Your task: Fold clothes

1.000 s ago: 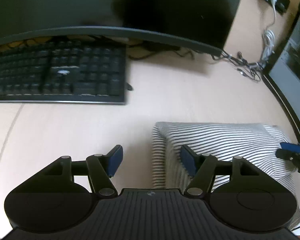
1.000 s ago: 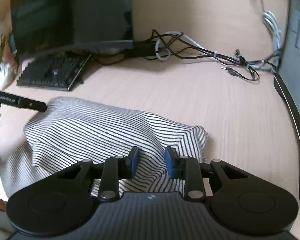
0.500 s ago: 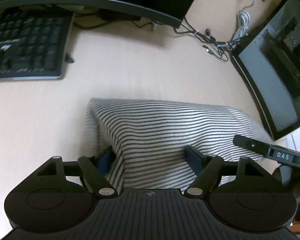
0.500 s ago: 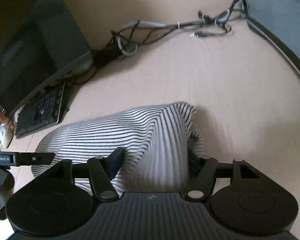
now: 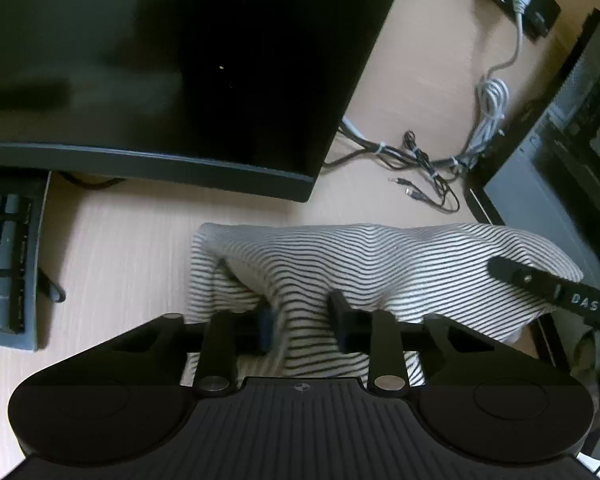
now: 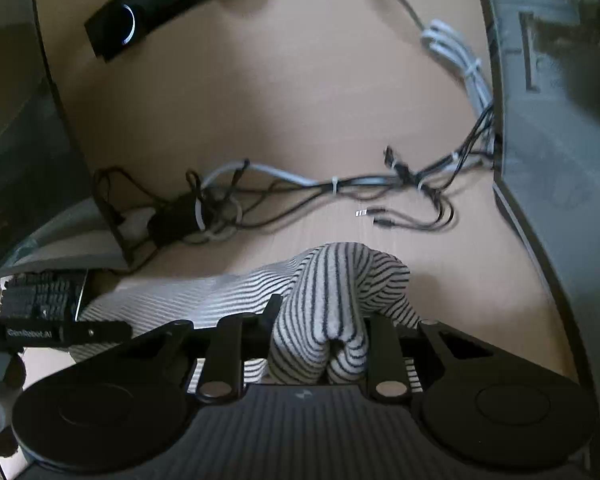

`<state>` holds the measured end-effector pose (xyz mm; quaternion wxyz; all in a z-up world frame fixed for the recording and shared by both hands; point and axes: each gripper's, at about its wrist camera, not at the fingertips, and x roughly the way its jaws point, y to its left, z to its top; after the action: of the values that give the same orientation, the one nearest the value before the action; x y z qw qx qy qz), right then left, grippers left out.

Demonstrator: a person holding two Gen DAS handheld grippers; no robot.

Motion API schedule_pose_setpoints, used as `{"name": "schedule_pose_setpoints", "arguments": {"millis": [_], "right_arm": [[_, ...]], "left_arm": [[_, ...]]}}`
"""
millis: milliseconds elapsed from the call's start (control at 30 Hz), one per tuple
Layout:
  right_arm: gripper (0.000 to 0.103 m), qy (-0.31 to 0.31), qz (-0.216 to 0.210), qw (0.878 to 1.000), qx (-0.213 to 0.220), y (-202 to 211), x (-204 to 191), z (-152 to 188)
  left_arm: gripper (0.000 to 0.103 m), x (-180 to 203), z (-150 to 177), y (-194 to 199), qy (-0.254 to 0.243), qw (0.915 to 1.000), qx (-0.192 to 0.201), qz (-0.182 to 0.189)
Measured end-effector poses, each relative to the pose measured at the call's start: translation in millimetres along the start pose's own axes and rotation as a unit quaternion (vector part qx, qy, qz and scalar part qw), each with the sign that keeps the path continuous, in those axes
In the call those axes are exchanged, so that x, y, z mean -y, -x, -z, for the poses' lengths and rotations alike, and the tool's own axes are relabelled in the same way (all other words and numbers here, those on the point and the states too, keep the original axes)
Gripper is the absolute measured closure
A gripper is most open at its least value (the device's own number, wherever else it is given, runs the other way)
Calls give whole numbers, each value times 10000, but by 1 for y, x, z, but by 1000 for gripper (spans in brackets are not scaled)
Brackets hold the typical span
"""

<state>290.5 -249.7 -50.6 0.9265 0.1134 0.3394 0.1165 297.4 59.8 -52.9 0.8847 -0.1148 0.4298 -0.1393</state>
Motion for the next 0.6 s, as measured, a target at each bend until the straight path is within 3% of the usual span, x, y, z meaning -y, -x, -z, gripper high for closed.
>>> {"name": "schedule_pose_setpoints", "arguments": {"millis": [267,467,600], "right_arm": [[81,302,-185,9992,196,36,-17,5],[81,289,-211,9991,225,70,-21,29],[81,-41,-154,9998,68,82,-8,55]], "left_arm": [[84,0,9,47,53,9992,394,9],[85,11,43,82,-241,9984,451,238],[86,16,71,94,-397,9979,302,403]]}}
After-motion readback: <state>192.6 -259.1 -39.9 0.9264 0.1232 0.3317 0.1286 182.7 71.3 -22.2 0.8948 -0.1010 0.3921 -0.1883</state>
